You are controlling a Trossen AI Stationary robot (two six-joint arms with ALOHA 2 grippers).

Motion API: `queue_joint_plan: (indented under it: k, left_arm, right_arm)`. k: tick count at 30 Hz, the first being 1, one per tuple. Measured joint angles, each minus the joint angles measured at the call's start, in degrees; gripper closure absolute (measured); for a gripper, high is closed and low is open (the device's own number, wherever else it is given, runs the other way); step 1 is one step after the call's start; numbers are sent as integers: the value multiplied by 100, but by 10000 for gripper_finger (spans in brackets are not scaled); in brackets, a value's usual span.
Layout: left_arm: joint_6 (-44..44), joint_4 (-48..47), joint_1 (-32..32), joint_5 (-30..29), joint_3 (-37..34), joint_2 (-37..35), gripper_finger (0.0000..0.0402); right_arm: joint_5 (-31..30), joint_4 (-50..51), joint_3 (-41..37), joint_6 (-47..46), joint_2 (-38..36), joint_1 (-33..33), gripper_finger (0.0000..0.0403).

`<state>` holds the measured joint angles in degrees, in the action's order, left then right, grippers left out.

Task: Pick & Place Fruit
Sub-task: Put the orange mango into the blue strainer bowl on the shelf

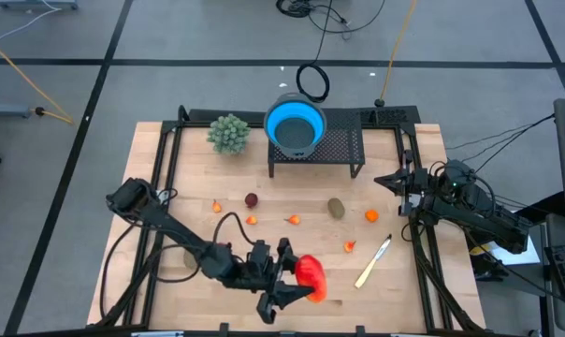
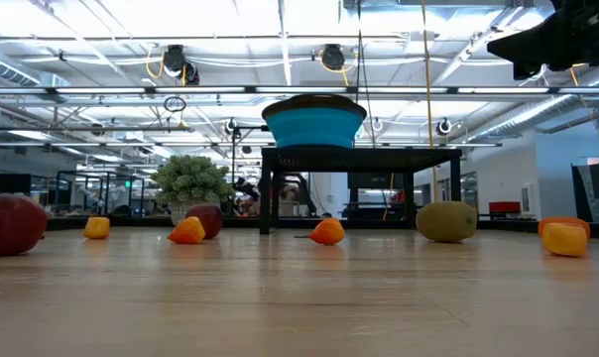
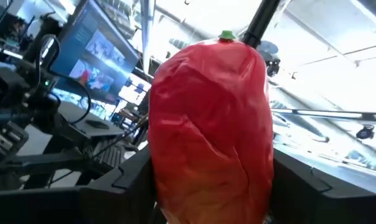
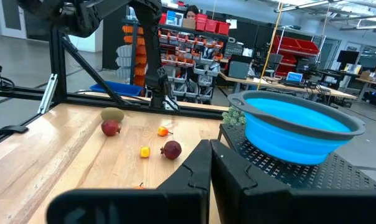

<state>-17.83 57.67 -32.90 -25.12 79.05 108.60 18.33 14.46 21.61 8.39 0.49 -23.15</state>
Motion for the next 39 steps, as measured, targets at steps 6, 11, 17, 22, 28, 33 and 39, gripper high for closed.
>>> queue_joint_plan:
  k: [6, 11, 17, 22, 28, 33, 39]
  left_arm:
    - [-431, -67, 86, -203, 0, 0, 171]
    - [-597, -446, 203, -1007, 0, -11, 180]
    - [-509, -2037, 399, -2045, -2, -407, 171]
    - [-501, -3450, 864, -2094, -1, -889, 177]
    - [-476, -4667, 1758, -1329, 0, -1308, 176]
    - [-111, -5277, 2582, -585, 0, -1513, 172]
    - [298, -5340, 3560, 213, 0, -1581, 182]
  right_arm:
    - [0, 7, 0, 5, 0, 1, 403]
    - [2, 7, 0, 112, 0, 0, 403]
    - [0, 4, 0, 130, 0, -1, 403]
    - [-4, 2, 0, 130, -2, -1, 403]
    - [-11, 4, 0, 340, -2, 0, 403]
    - [-64, 4, 0, 495, -2, -1, 403]
    - [-468, 24, 0, 498, 0, -3, 403]
